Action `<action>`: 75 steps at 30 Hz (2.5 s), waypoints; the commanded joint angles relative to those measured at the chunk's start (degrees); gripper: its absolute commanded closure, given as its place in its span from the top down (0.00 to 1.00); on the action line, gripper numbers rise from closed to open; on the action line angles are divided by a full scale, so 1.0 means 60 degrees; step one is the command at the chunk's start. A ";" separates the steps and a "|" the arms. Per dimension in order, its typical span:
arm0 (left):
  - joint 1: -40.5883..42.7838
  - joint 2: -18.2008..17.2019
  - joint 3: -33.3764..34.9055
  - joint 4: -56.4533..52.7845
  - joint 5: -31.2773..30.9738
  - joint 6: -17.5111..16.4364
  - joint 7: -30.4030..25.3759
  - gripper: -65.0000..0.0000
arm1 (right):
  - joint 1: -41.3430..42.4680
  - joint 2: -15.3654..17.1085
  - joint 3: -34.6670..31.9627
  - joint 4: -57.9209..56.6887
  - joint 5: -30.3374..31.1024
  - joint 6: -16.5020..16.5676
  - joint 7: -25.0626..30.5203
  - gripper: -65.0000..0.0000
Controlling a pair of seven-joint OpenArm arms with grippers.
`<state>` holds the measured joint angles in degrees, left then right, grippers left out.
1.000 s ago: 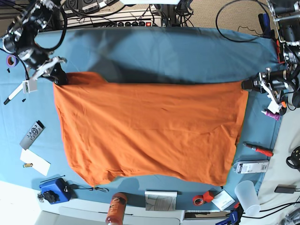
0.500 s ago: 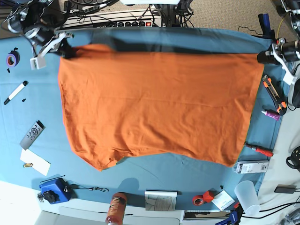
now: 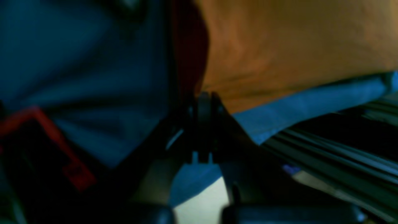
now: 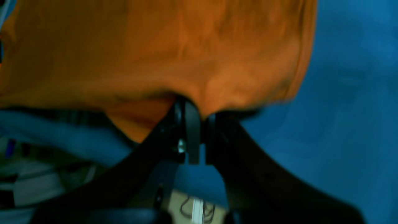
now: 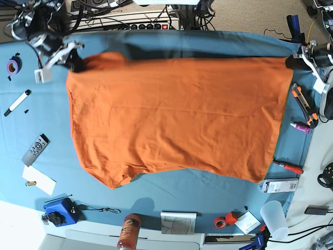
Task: Layout the t-shirt on the table in an organized manner, then fold the t-shirt properly
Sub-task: 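Lay the shirt flat by pulling both grippers apart along its edge, then fold the shirt edge inward with both grippers toward its middle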
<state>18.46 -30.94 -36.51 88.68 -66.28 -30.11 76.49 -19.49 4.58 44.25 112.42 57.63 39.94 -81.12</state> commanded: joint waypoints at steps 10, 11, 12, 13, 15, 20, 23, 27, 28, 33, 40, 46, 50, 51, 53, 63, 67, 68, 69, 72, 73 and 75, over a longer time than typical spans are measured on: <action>-0.1169 0.0448 -0.0080 0.0510 0.0907 -0.0004 -0.0969 0.00 | 0.1490 0.0138 0.0055 -0.0758 -0.0583 0.0009 0.0466 0.00; -0.1264 0.0444 -0.0080 0.0510 0.1100 0.0157 -0.1060 0.00 | 0.1654 0.0138 0.0055 -0.0958 -0.0583 0.0009 0.0470 0.00; -0.1377 0.0448 -0.0080 0.0510 0.1195 0.0197 -0.1089 0.00 | 0.1807 0.0142 0.0055 -0.1173 -0.0586 0.0009 0.0499 0.00; -0.1494 0.0448 -0.0080 0.0510 0.1195 0.0189 -0.1086 0.00 | 0.1960 0.0142 0.0055 -0.1377 -0.0586 0.0009 0.0539 0.00; -0.1705 0.0452 -0.0080 0.0510 0.1191 0.0186 -0.1086 0.00 | 0.2273 0.0138 0.0055 -0.1763 -0.0586 0.0009 0.0568 0.00; -0.2127 0.0452 -0.0080 0.0510 0.1198 0.0182 -0.1100 0.00 | 0.2900 0.0138 0.0055 -0.2197 -0.0739 0.0009 0.0586 0.00; -0.2149 0.0510 -0.0069 0.0510 0.1275 0.0029 -0.1596 0.00 | 0.3115 0.0164 0.0047 -0.2197 -0.1257 0.0009 0.0947 0.00; -0.2153 0.0849 -0.0062 0.0506 0.2106 0.0040 -0.2441 0.00 | 0.3231 0.0189 -0.0321 -0.2204 -0.2102 0.0009 0.1530 0.00; -0.2153 0.0933 -0.0062 0.0506 0.2269 0.0033 -0.2590 0.00 | 0.3231 0.0186 -0.0521 -0.2204 -0.2313 0.0009 0.1661 0.00; -0.2164 0.1133 -0.0062 0.0506 0.2379 -0.0069 -0.3067 0.00 | 0.3253 0.0189 -0.1650 -0.2204 -0.4022 0.0009 0.3056 0.00; -0.2634 0.1235 0.0248 0.0506 0.2881 -0.0393 -0.3122 0.00 | 0.3588 0.0186 -0.2499 -0.2874 -0.5045 0.0009 0.3683 0.00; -0.3089 0.1213 0.1137 0.0506 0.4076 0.0237 -0.3803 0.00 | 0.4138 0.0189 -0.2444 -0.3891 -0.5049 0.0009 0.3803 0.00; -0.3271 0.1213 0.1785 0.0488 0.5002 0.0299 -0.4342 0.00 | 0.4350 0.0193 -0.2444 -0.4353 -0.5089 0.0009 0.3905 0.00; -0.3279 0.1213 0.1971 0.0470 0.5231 0.0299 -0.4550 0.00 | 0.4360 0.0189 -0.2444 -0.4401 -0.5096 0.0009 0.3971 0.00; -0.3322 0.1213 0.2331 0.0404 0.5716 0.0353 -0.4940 0.00 | 0.4375 0.0189 -0.2444 -0.4448 -0.5136 0.0009 0.4109 0.00; -0.4044 0.1213 0.2754 0.0342 0.6765 0.1260 -0.5683 0.00 | 0.4382 0.0189 -0.2426 -0.4444 -0.5581 0.0009 0.4350 0.00; -0.4073 0.1217 0.2754 0.0306 0.6765 0.1264 -0.5690 0.00 | 0.4382 0.0189 -0.2426 -0.4444 -0.5581 0.0009 0.4346 0.00; -0.4062 0.1217 0.2754 0.0295 0.6765 0.1268 -0.5690 0.00 | 0.4382 0.0189 -0.2426 -0.4444 -0.5581 0.0009 0.4346 0.00; -0.4054 0.1217 0.2754 0.0291 0.6765 0.1264 -0.5690 0.00 | 0.4382 0.0189 -0.2426 -0.4444 -0.5581 0.0009 0.4342 0.00; -0.4058 0.1217 0.2754 0.0280 0.6757 0.1260 -0.5694 0.00 | 0.4382 0.0189 -0.2430 -0.4444 -0.5577 0.0009 0.4324 0.00; -0.4058 0.1217 0.2754 0.0280 0.6757 0.1260 -0.5708 0.07 | 0.4382 0.0189 -0.2426 -0.4444 -0.5574 0.0009 0.4277 0.00; -0.4058 0.1213 0.2750 0.0280 0.6761 0.1271 -0.5763 0.28 | 0.4382 0.0189 -0.2430 -0.4444 -0.5574 0.0009 0.4222 0.00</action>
<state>-4.78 -22.57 -19.77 89.56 -25.12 -22.50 43.42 5.58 4.91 29.56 84.95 23.18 39.92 -56.95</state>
